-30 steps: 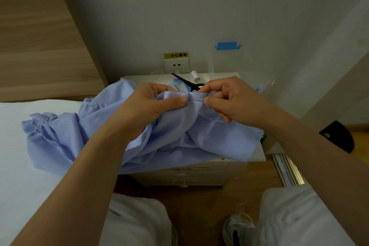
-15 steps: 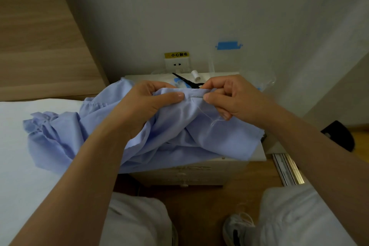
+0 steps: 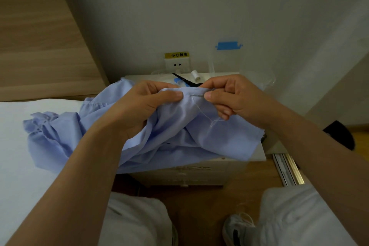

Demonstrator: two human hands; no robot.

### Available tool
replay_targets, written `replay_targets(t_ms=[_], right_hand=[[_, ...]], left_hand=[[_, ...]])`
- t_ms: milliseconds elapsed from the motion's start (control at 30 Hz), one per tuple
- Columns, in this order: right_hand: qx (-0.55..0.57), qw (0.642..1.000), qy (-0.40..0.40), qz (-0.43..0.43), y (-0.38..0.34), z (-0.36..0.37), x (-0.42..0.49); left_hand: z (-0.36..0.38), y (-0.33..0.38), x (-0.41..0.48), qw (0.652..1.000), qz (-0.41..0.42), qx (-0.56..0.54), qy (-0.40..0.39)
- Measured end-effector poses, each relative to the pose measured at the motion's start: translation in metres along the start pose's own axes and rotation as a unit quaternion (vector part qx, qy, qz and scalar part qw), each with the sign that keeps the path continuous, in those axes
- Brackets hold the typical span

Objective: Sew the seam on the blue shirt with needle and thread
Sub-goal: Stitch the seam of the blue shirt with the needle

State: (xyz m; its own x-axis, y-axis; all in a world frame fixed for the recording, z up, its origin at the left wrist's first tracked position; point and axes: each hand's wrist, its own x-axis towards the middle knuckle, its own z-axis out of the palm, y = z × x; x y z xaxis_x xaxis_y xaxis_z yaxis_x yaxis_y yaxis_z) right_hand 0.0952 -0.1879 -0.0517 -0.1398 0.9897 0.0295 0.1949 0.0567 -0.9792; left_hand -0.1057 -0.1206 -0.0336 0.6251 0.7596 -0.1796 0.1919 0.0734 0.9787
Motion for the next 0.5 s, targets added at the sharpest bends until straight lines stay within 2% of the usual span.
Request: replay_targets(t_ms=[500], right_hand=[[0.020,1.000,-0.021,-0.005,0.0029,0.0010,0.0011]], left_hand=[[0.0021,0.0002,-0.0002,1.000,-0.005,-0.018,0.004]])
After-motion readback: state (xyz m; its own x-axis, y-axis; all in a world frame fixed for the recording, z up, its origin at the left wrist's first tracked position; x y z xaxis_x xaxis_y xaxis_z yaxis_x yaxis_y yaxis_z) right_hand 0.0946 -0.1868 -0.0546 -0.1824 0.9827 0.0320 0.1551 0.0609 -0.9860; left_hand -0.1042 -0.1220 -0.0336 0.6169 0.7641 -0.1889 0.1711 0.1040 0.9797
